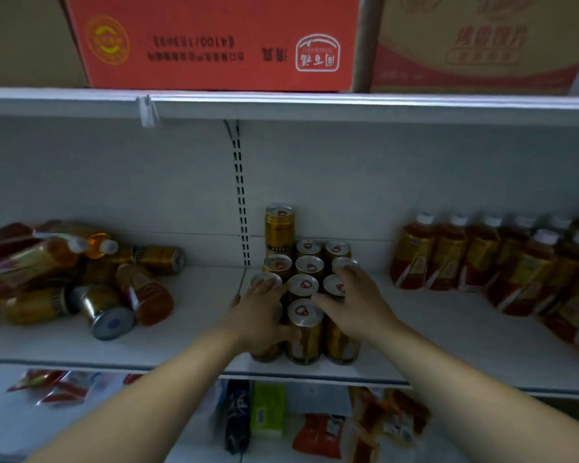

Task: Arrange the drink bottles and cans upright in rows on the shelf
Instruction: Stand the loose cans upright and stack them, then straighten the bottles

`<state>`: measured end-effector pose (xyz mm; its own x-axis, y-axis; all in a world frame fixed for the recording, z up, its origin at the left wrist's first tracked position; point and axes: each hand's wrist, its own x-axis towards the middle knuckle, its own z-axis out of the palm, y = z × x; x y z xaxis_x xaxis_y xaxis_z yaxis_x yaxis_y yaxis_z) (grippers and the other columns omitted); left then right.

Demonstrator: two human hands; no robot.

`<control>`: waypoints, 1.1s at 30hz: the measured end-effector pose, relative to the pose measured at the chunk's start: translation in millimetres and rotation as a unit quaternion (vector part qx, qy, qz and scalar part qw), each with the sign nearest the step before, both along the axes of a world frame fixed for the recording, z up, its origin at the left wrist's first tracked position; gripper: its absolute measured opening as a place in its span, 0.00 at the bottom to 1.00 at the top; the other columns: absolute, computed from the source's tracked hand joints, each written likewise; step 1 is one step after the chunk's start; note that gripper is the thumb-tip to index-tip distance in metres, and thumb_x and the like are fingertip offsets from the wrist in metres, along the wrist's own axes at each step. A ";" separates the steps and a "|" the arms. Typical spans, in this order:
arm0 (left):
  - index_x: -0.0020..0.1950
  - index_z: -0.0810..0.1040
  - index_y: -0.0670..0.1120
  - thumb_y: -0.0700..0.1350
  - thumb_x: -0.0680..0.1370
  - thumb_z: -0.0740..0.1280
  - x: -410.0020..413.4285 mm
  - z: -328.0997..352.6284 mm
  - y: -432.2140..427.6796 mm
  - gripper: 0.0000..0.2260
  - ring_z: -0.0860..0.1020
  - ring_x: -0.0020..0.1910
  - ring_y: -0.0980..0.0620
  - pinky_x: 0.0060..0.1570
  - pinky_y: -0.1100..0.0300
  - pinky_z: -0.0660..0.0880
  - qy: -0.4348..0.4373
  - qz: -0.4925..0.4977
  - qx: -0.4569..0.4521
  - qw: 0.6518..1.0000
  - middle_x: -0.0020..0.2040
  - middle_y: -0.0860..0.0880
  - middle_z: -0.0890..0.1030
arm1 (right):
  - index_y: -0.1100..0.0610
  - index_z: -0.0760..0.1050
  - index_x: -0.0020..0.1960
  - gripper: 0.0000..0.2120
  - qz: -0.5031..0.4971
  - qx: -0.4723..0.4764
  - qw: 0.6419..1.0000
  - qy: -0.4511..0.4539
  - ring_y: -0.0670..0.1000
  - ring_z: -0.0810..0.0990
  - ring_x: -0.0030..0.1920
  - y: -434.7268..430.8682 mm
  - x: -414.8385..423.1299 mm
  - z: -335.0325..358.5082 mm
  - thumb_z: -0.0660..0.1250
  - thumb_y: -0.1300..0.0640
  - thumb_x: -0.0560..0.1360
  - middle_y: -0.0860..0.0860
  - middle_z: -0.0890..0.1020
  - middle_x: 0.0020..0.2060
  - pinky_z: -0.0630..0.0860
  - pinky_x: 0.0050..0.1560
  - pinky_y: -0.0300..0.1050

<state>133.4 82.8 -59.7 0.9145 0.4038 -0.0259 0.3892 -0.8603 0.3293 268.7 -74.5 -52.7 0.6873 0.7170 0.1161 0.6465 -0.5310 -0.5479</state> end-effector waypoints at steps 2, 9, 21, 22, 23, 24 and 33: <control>0.77 0.51 0.55 0.64 0.72 0.66 -10.7 13.0 12.6 0.40 0.49 0.76 0.52 0.73 0.44 0.52 -0.001 0.036 -0.014 0.999 0.78 0.53 0.49 | 0.49 0.58 0.75 0.37 0.026 -0.013 0.999 -0.016 0.53 0.59 0.73 15.5 0.6 15.4 0.59 0.31 0.72 0.50 0.62 0.74 0.61 0.67 0.48; 0.76 0.57 0.50 0.61 0.73 0.66 -82.3 28.6 71.9 0.37 0.57 0.74 0.47 0.71 0.52 0.57 -0.008 0.189 -0.031 0.981 0.77 0.47 0.56 | 0.47 0.59 0.75 0.35 0.135 -0.024 0.990 -0.021 0.53 0.64 0.71 79.4 -22.3 42.0 0.61 0.33 0.73 0.49 0.64 0.73 0.66 0.64 0.48; 0.69 0.69 0.46 0.53 0.74 0.68 -184.4 7.5 170.6 0.26 0.72 0.63 0.45 0.59 0.54 0.71 -0.087 0.257 -0.089 0.958 0.67 0.44 0.72 | 0.53 0.61 0.74 0.36 0.185 -0.049 0.981 -0.034 0.56 0.67 0.69 218.2 -127.7 22.5 0.62 0.35 0.74 0.55 0.67 0.72 0.66 0.62 0.46; 0.73 0.64 0.48 0.54 0.74 0.69 -189.0 2.6 181.7 0.30 0.69 0.67 0.45 0.64 0.54 0.68 -0.071 0.246 -0.081 0.963 0.71 0.45 0.67 | 0.53 0.62 0.74 0.35 0.180 -0.048 0.982 -0.019 0.56 0.68 0.68 231.0 -137.5 15.3 0.63 0.36 0.73 0.55 0.68 0.71 0.66 0.61 0.46; 0.74 0.61 0.50 0.55 0.73 0.71 -193.3 -1.7 192.6 0.33 0.66 0.69 0.45 0.66 0.55 0.65 -0.058 0.225 -0.074 0.970 0.73 0.46 0.63 | 0.52 0.61 0.74 0.35 0.176 -0.051 0.983 0.001 0.57 0.68 0.68 243.0 -146.9 7.6 0.63 0.37 0.74 0.55 0.67 0.71 0.66 0.62 0.46; 0.75 0.59 0.52 0.56 0.71 0.72 -196.8 -5.9 203.3 0.37 0.63 0.71 0.45 0.67 0.55 0.63 -0.043 0.204 -0.069 0.976 0.75 0.48 0.60 | 0.50 0.59 0.75 0.35 0.173 -0.059 0.983 0.020 0.57 0.67 0.69 253.8 -154.7 -0.6 0.63 0.37 0.74 0.55 0.65 0.72 0.66 0.63 0.46; 0.73 0.56 0.64 0.62 0.71 0.67 -206.3 -33.1 244.5 0.34 0.53 0.75 0.44 0.69 0.48 0.60 0.022 0.083 -0.085 0.993 0.78 0.54 0.46 | 0.48 0.62 0.70 0.27 0.128 -0.105 0.981 -0.098 0.58 0.71 0.58 254.1 -188.1 -42.2 0.59 0.37 0.76 0.55 0.68 0.64 0.72 0.53 0.51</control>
